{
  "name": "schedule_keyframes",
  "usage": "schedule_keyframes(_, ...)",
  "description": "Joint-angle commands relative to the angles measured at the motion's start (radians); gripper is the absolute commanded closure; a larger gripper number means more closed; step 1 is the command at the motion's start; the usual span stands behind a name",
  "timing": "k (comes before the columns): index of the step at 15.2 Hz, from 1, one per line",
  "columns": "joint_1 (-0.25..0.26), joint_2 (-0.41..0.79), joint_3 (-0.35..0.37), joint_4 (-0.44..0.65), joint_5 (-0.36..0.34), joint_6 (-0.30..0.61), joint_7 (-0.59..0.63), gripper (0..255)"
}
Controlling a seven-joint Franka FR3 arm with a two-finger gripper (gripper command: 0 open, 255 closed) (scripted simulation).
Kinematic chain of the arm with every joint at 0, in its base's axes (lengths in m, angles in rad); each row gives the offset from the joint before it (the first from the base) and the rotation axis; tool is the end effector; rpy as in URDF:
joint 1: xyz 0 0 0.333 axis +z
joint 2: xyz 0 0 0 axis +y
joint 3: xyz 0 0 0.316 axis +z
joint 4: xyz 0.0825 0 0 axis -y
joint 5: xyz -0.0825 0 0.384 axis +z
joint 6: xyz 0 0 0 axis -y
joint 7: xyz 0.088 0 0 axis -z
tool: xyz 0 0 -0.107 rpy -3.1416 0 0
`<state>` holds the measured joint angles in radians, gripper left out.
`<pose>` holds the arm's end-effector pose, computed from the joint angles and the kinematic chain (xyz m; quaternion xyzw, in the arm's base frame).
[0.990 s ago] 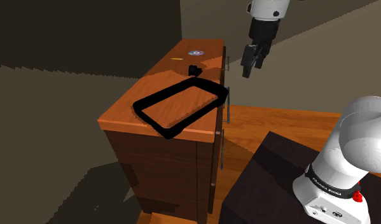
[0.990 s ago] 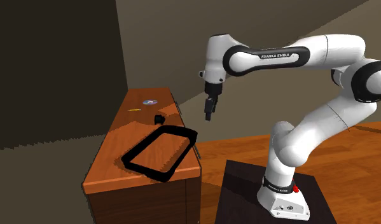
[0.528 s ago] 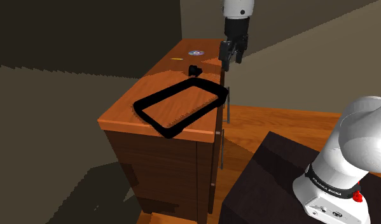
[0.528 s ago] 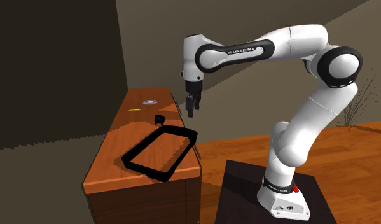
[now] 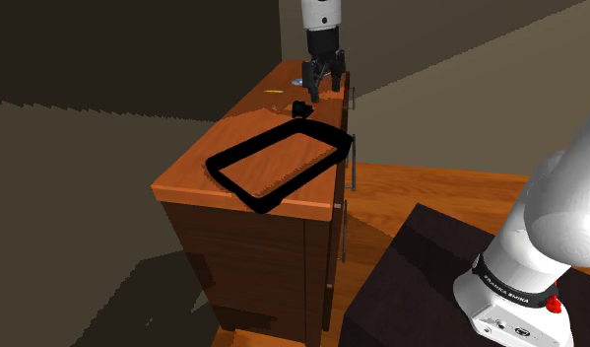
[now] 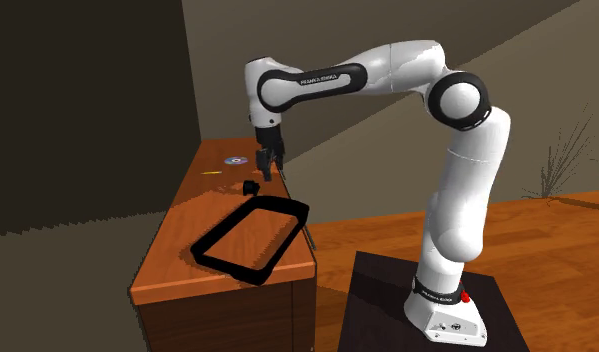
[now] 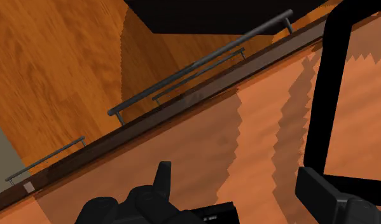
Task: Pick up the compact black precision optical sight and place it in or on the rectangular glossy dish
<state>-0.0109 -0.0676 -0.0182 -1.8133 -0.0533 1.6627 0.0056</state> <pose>0.5319 -0.0210 0.5545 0.9987 -0.0137 -0.0418 0.0253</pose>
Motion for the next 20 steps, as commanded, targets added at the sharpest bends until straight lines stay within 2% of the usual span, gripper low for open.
schedule_keyframes(1, -0.002, 0.104, -0.002, 0.111, -0.001, -0.028, -0.005, 0)
schedule_keyframes(5, -0.006, 0.319, -0.006, 0.376, -0.002, -0.12, -0.016, 0)
schedule_keyframes(6, -0.006, 0.337, -0.006, 0.401, -0.002, -0.129, -0.017, 0)
schedule_keyframes(13, -0.009, 0.31, -0.007, 0.262, -0.003, -0.017, -0.015, 0)
schedule_keyframes(20, -0.009, 0.31, -0.007, 0.262, -0.003, -0.017, -0.015, 0)
